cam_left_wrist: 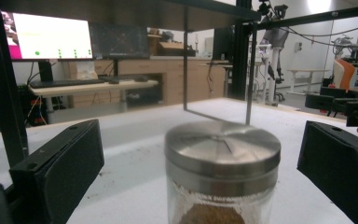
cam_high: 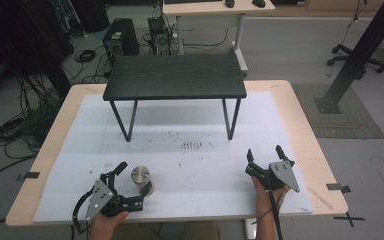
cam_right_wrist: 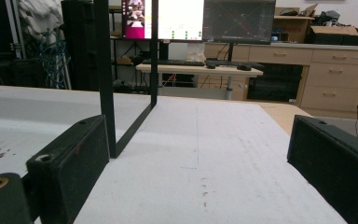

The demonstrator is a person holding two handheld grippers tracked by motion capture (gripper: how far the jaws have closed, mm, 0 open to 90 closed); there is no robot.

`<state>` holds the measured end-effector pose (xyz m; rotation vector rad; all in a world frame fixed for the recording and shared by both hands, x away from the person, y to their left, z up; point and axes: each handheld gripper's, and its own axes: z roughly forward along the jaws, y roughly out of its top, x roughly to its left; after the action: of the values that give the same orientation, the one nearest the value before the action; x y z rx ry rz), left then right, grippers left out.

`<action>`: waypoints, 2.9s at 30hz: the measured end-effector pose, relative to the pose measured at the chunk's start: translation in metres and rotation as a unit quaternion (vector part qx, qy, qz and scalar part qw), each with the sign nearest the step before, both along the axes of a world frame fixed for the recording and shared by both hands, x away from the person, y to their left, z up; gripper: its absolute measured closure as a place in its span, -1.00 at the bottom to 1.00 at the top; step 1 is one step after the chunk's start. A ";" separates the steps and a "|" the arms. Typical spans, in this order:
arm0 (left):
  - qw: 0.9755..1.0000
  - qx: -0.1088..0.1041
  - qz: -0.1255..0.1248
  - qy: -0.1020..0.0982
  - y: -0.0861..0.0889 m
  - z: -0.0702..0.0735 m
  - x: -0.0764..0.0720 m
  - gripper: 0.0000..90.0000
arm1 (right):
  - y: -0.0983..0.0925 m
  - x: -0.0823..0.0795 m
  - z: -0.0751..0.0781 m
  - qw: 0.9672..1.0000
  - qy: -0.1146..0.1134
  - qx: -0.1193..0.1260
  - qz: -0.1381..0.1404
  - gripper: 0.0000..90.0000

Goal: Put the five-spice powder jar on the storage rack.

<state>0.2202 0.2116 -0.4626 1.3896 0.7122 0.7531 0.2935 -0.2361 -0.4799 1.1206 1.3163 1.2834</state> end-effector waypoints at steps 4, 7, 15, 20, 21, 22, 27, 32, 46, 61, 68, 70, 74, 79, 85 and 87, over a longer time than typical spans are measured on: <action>1.000 0.000 0.001 0.005 -0.001 -0.004 0.001 -0.99 | 0.000 0.000 0.000 1.000 0.000 0.000 0.000 -0.87; 1.000 -0.001 0.002 0.008 -0.001 -0.006 0.002 -0.99 | 0.000 0.000 0.000 1.000 0.000 0.000 0.000 -0.87; 1.000 -0.005 0.002 0.012 -0.005 -0.010 0.003 -0.99 | 0.000 0.000 0.000 1.000 0.001 0.000 0.000 -0.87; 1.000 -0.004 0.005 0.013 -0.007 -0.012 0.003 -0.98 | 0.000 0.000 0.000 1.000 0.000 0.000 0.000 -0.87; 1.000 -0.005 0.005 0.013 -0.008 -0.013 0.004 -0.98 | 0.000 0.000 0.000 1.000 0.001 0.000 0.000 -0.87; 1.000 -0.005 0.006 0.014 -0.008 -0.014 0.004 -0.98 | 0.000 0.000 0.000 1.000 0.000 0.000 0.000 -0.87; 1.000 -0.004 0.008 0.017 -0.008 -0.017 0.003 -0.98 | 0.000 0.000 0.000 1.000 -0.001 0.000 0.000 -0.87; 1.000 -0.009 0.010 0.015 -0.008 -0.018 0.002 -0.97 | 0.000 0.000 0.000 1.000 -0.002 0.000 0.000 -0.87; 1.000 0.011 0.006 0.013 -0.010 -0.018 0.002 -1.00 | 0.000 0.000 0.000 1.000 -0.002 0.000 0.001 -0.87; 1.000 0.011 0.006 0.014 -0.010 -0.018 0.002 -1.00 | 0.000 0.000 0.000 1.000 -0.002 0.000 0.001 -0.87; 1.000 0.010 0.005 0.015 -0.010 -0.018 0.002 -0.99 | 0.000 0.000 0.000 1.000 -0.001 -0.001 0.002 -0.87; 1.000 0.011 0.005 0.016 -0.010 -0.017 0.002 -0.99 | 0.000 0.000 0.000 1.000 -0.001 0.000 0.002 -0.87; 1.000 0.011 0.005 0.016 -0.010 -0.018 0.002 -0.99 | 0.000 0.000 0.000 1.000 -0.001 0.000 0.001 -0.87; 1.000 0.011 0.005 0.016 -0.010 -0.018 0.002 -0.99 | 0.000 0.000 0.000 1.000 -0.001 0.000 0.001 -0.87; 1.000 0.011 0.005 0.016 -0.010 -0.018 0.002 -0.99 | 0.000 0.000 0.000 1.000 0.000 0.000 0.001 -0.87; 1.000 0.011 0.005 0.016 -0.010 -0.018 0.002 -0.99 | 0.000 0.000 0.000 1.000 0.000 -0.001 0.001 -0.87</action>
<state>0.2224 0.2015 -0.4801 1.4209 0.7379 0.7502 0.2934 -0.2361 -0.4799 1.1181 1.3179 1.2842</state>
